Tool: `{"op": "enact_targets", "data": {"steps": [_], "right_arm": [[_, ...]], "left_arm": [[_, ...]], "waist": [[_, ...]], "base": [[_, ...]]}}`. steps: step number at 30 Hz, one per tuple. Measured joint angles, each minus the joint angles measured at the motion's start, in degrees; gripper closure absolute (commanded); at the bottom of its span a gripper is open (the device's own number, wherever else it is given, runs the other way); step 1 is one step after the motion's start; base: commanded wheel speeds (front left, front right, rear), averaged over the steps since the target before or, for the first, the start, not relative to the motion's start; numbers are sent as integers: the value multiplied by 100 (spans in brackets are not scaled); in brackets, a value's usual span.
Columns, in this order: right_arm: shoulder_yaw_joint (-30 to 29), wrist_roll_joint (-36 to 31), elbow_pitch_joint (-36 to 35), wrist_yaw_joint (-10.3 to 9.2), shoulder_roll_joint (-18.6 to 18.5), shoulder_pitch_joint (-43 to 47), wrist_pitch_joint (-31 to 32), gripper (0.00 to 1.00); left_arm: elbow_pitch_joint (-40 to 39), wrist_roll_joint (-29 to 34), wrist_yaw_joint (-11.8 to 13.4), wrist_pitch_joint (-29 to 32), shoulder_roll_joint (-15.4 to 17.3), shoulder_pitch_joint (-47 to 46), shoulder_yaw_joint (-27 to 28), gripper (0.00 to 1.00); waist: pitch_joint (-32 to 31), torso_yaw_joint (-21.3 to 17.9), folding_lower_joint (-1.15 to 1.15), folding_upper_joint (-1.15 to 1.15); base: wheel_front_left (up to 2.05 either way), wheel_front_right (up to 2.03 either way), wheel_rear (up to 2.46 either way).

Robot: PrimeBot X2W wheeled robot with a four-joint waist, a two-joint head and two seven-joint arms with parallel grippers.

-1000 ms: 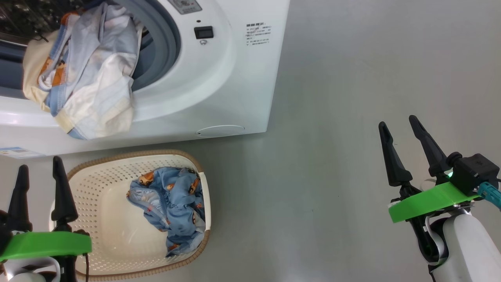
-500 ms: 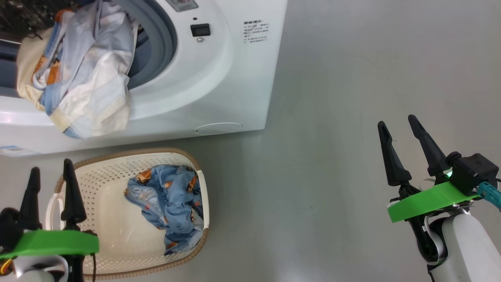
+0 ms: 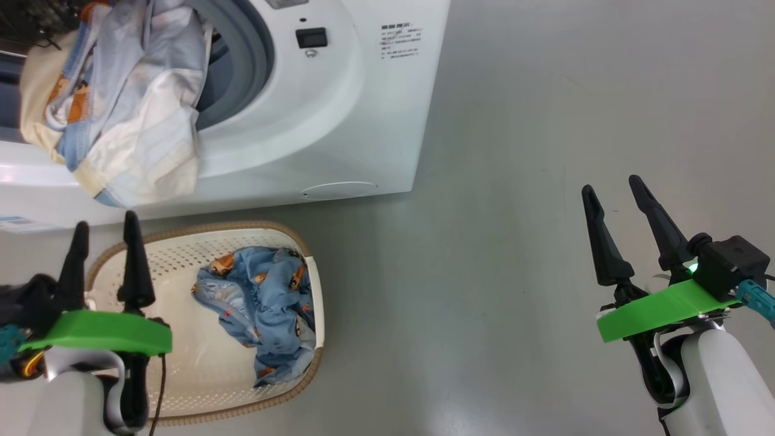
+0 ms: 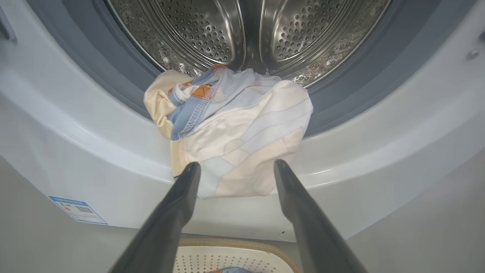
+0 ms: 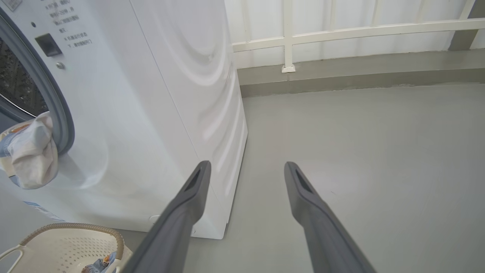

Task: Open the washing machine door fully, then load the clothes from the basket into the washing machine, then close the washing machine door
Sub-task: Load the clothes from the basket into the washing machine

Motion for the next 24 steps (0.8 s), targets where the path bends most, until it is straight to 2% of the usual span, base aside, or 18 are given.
{"op": "enact_targets", "data": {"steps": [24], "right_arm": [[158, 0, 8, 0, 83, -138, 0, 0]], "left_arm": [[2049, 1, 0, 1, 480, -1477, -955, 0]], "waist": [[154, -249, 0, 0]], "base": [[0, 0, 0]]}}
